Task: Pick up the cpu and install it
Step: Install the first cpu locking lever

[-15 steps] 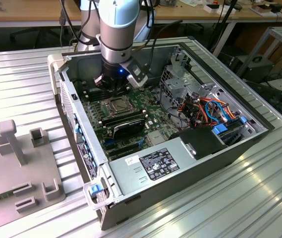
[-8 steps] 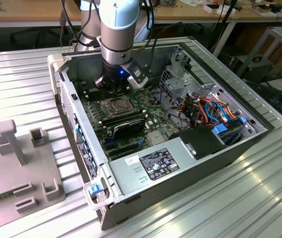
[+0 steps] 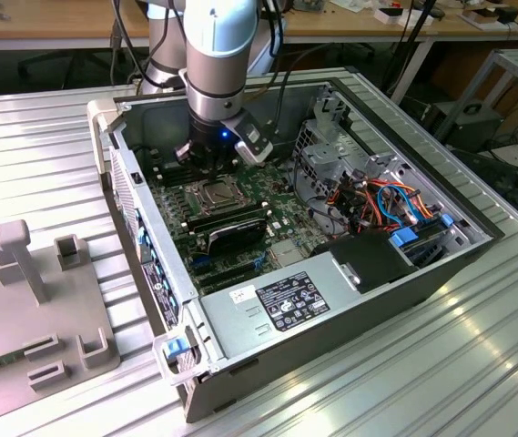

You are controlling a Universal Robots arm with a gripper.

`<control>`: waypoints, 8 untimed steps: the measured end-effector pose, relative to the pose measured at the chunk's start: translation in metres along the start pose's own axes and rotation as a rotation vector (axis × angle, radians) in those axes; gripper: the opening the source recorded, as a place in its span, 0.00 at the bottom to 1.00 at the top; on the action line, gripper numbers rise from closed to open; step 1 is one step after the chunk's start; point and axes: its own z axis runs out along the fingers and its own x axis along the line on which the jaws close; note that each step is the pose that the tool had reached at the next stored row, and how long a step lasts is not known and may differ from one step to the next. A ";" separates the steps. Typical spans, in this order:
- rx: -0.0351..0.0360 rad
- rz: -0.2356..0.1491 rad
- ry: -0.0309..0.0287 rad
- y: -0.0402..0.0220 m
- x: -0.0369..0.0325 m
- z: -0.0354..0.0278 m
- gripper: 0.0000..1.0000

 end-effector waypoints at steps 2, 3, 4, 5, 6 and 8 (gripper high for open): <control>0.0010 0.000 0.0001 -0.0001 -0.0004 0.0007 0.11; 0.0013 0.000 0.0000 -0.0002 -0.0006 0.0010 0.11; 0.0018 0.000 0.0001 -0.0002 -0.0008 0.0012 0.11; 0.0022 0.000 0.0001 -0.0002 -0.0010 0.0015 0.11; 0.0026 0.000 0.0001 -0.0003 -0.0011 0.0016 0.11; 0.0029 0.000 0.0001 -0.0004 -0.0013 0.0020 0.11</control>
